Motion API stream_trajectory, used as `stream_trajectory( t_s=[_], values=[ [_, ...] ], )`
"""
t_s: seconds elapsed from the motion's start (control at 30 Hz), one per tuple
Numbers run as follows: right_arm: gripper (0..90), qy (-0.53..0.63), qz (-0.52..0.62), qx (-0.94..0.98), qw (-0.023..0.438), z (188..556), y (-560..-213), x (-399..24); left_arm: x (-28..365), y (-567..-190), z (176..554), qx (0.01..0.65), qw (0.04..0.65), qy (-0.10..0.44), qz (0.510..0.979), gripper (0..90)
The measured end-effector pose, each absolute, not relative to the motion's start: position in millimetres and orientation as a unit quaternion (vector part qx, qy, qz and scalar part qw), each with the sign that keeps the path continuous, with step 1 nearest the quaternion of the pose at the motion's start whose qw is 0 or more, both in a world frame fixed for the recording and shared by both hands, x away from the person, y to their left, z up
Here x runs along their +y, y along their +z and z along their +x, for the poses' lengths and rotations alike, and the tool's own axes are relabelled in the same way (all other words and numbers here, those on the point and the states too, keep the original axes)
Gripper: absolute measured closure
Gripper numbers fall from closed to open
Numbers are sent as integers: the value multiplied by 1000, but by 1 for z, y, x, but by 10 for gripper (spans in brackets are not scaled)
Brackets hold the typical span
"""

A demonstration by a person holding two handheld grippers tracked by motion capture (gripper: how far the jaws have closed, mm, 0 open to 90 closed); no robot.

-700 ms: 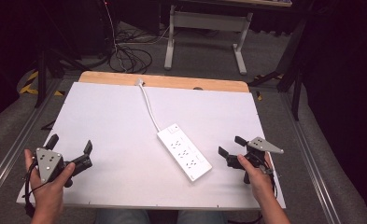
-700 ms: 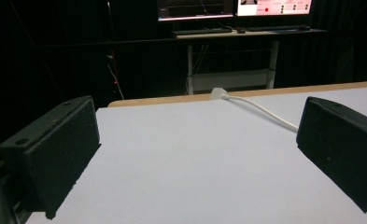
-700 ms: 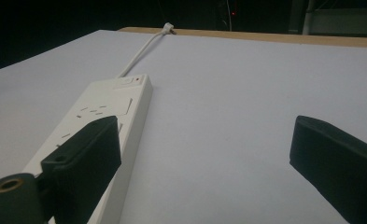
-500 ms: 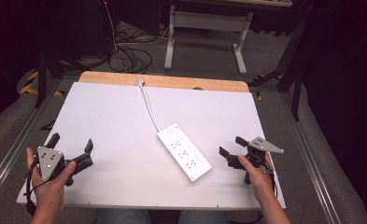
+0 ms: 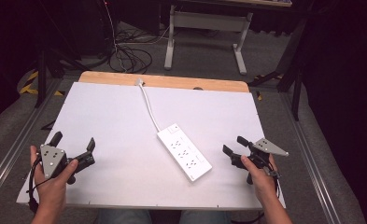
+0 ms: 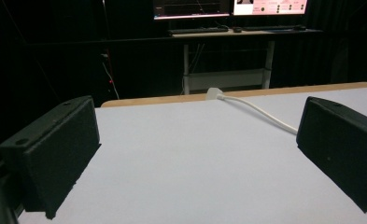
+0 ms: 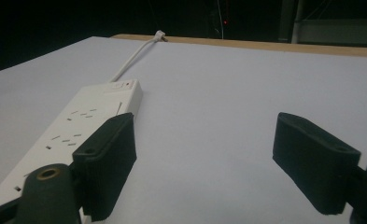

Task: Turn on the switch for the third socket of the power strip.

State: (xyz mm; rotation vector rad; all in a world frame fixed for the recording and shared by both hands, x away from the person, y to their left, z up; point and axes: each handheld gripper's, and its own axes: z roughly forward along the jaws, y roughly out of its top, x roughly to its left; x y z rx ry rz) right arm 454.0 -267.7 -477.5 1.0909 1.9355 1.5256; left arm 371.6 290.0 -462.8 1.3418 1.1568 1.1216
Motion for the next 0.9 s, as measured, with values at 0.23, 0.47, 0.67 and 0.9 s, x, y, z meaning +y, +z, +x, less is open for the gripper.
stream_trajectory(
  t_s=[0.23,0.47,0.67,0.9],
  values=[
    [266,552,397,697,230,455,-477,-268,291,-463,370,479,499,464,553,0],
    [346,554,395,694,236,455,-475,-270,291,-463,370,481,499,464,552,0],
    [408,551,397,693,240,455,-475,-272,292,-463,370,481,499,463,552,0],
    [500,548,397,694,245,455,-474,-273,292,-463,370,481,500,462,553,0]
  ],
)
